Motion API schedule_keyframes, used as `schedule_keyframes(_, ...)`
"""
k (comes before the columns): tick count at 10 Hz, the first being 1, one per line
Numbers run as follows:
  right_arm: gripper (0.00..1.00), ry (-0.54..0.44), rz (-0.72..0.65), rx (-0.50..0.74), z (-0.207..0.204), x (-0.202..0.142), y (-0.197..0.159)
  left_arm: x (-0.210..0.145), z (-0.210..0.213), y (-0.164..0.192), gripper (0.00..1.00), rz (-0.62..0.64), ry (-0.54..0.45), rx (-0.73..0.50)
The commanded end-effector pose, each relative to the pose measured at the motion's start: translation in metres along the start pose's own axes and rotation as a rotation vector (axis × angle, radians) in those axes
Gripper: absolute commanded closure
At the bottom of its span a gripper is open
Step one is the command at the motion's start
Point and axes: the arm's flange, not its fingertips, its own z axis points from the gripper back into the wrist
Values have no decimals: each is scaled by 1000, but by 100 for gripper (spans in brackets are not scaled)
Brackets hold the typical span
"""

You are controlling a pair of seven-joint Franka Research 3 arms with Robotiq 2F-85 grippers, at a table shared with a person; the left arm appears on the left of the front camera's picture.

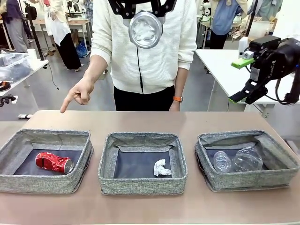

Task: Sort the waste into the appropriate baskets.
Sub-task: Place the picked waste into the Fabric basket indicated by the person.

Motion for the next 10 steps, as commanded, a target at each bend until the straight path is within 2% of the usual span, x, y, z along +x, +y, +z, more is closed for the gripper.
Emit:
schedule_keyframes(1,0,-22,13,15,-2,1,1,-4,0,3,60,15,1,-13)
schedule_keyframes(2,0,-22,13,15,-2,1,1,0,0,0,60,0,0,0)
schedule_keyframes(4,0,-22,13,15,-2,1,1,-22,-60,59,60,17,-28,38)
schedule_keyframes(5,0,-22,13,15,-2,1,1,-43,-101,102,60,39,-39,50)
schedule_keyframes(6,0,-22,13,15,-2,1,1,-67,-136,144,60,75,-49,-10)
schedule_keyframes(7,0,-22,13,15,-2,1,1,-93,-166,184,60,175,-83,-44)
schedule_keyframes(8,0,-22,13,15,-2,1,1,-125,-193,228,60,251,-160,-144)
schedule_keyframes(10,0,-22,13,15,-2,1,1,-137,-234,292,60,400,-269,-237)
